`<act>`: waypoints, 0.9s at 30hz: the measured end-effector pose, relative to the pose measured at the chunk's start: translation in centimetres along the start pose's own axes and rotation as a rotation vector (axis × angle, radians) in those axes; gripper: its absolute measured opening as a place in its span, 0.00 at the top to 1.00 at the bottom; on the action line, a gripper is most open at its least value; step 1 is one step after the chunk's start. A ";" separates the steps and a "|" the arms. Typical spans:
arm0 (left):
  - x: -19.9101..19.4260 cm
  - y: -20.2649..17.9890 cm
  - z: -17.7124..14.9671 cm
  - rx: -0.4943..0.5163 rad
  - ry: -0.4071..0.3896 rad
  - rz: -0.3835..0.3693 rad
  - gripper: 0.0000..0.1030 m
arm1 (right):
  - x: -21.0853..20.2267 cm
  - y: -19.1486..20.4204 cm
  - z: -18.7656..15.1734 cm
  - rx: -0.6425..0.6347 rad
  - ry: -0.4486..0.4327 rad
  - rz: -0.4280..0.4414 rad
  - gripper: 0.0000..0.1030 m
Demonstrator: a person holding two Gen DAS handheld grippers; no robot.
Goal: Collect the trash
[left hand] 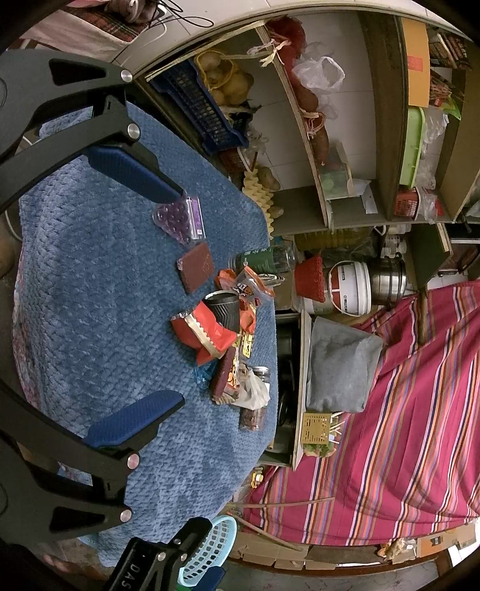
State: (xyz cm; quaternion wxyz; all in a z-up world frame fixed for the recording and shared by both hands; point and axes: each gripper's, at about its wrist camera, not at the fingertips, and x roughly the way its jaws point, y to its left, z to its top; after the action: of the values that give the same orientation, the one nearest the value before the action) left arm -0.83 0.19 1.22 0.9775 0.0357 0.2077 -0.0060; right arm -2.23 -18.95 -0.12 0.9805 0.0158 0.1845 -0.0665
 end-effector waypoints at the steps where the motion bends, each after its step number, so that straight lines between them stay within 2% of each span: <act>1: 0.0 0.0 0.0 0.000 0.000 0.000 0.05 | 0.0 0.0 0.0 0.001 0.000 0.000 0.04; 27: 0.0 0.9 -0.1 0.003 0.008 0.025 0.05 | 0.3 0.0 -0.3 -0.002 0.004 0.010 0.04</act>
State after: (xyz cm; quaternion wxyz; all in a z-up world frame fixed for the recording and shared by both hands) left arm -0.81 1.06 1.19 0.9766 0.0395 0.2111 0.0059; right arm -2.10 -19.01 -0.52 0.9804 0.0159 0.1864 -0.0612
